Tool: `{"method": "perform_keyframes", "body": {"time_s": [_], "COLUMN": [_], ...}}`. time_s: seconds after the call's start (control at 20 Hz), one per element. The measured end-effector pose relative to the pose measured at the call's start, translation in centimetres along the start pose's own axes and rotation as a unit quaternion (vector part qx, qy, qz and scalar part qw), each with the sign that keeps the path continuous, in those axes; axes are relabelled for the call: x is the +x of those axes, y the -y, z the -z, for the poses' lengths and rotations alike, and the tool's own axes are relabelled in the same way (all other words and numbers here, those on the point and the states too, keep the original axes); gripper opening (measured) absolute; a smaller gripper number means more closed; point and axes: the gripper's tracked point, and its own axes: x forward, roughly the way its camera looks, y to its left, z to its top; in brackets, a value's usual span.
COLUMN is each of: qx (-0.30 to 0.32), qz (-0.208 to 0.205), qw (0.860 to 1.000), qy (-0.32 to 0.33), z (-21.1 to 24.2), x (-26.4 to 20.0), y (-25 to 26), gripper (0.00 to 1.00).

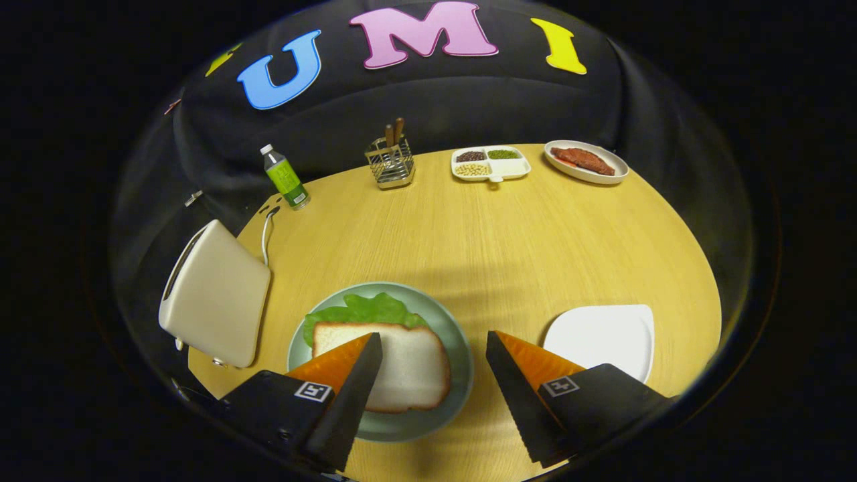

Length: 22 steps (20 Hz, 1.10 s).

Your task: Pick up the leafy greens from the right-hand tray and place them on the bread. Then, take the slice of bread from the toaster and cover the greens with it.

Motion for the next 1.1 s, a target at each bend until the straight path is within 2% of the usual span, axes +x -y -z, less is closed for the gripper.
{"method": "perform_keyframes", "body": {"time_s": [0.2, 0.35, 0.65, 0.9, 1.1], "qx": [0.0, -0.024, -0.069, -0.029, -0.027], "qz": [0.022, 0.03, 0.055, 0.068, 0.067], "qw": [0.999, 0.997, 0.983, 0.974, 0.968], "qy": [0.042, 0.067, 0.16, 0.215, 0.242], "z": [-2.3, -4.4, -9.5, -11.5, -11.9], "x": [-3.4, -6.3, -14.2, -19.8, -22.7], "y": [1.7, 2.8, 4.8, 4.7, 3.8], "gripper": [0.99, 0.99, 0.99, 0.99, 0.99]}}
